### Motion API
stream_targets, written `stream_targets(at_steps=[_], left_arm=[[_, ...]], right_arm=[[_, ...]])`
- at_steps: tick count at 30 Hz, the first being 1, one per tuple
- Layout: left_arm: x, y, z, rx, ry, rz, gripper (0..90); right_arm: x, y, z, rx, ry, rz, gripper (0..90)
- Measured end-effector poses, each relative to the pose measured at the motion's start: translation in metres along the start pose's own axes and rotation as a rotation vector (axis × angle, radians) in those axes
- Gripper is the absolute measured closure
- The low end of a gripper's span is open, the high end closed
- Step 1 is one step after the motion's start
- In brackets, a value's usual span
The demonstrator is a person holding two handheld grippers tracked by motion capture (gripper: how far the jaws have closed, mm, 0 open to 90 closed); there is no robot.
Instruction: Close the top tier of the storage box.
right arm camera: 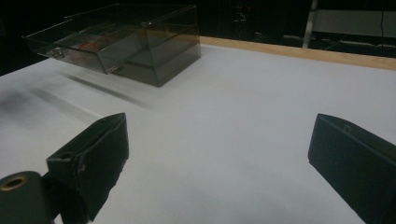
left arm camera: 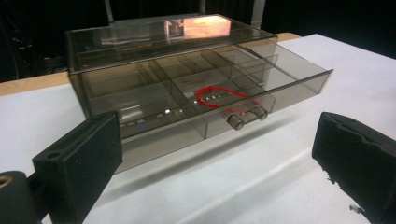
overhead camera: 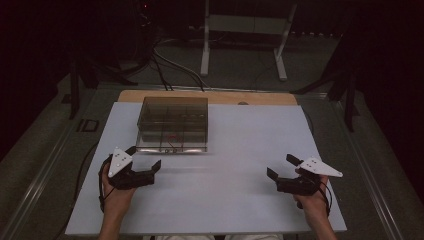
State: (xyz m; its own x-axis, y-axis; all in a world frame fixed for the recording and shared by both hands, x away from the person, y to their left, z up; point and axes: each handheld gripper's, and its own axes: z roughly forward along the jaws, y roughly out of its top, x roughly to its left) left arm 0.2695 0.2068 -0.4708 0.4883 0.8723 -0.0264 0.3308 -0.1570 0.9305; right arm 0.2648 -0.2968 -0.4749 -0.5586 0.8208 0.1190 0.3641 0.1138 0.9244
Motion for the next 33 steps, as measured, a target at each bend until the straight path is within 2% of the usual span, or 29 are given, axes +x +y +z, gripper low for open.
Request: stream_targets(at_steps=[13, 17, 20, 23, 24, 25, 27, 29, 32, 33], left_arm=[[-0.009, 0.002, 0.009, 0.025, -0.004, 0.031, 3.8], [-0.015, 0.002, 0.014, 0.049, 0.009, 0.051, 3.8], [-0.016, 0.001, 0.016, 0.057, 0.016, 0.051, 3.8], [-0.019, 0.001, 0.02, 0.074, 0.04, 0.051, 4.0], [-0.019, 0.001, 0.02, 0.074, 0.04, 0.051, 9.0], [-0.021, 0.001, 0.021, 0.08, 0.057, 0.054, 9.0], [-0.021, 0.0, 0.022, 0.089, 0.061, 0.054, 20.0], [-0.02, 0.0, 0.022, 0.085, 0.039, 0.043, 42.4], [-0.019, 0.0, 0.024, 0.093, 0.031, 0.029, 63.3], [-0.018, 0.0, 0.026, 0.095, 0.04, 0.024, 70.0]], right_arm=[[0.001, -0.001, 0.001, 0.0, 0.005, -0.002, 5.4], [0.001, -0.001, 0.001, -0.001, 0.006, -0.001, 5.4], [0.001, -0.001, 0.0, -0.003, 0.007, 0.0, 5.4], [0.001, -0.001, 0.0, -0.004, 0.007, 0.0, 5.4], [0.001, -0.001, 0.0, -0.004, 0.007, 0.0, 5.4], [0.001, -0.001, 0.0, -0.003, 0.007, 0.0, 5.4], [0.002, -0.001, 0.0, -0.002, 0.008, -0.002, 5.4], [0.002, -0.001, 0.0, -0.003, 0.01, -0.001, 5.6], [0.002, -0.001, 0.0, -0.005, 0.01, 0.0, 5.6], [0.002, -0.002, 0.0, -0.004, 0.01, 0.0, 5.6]])
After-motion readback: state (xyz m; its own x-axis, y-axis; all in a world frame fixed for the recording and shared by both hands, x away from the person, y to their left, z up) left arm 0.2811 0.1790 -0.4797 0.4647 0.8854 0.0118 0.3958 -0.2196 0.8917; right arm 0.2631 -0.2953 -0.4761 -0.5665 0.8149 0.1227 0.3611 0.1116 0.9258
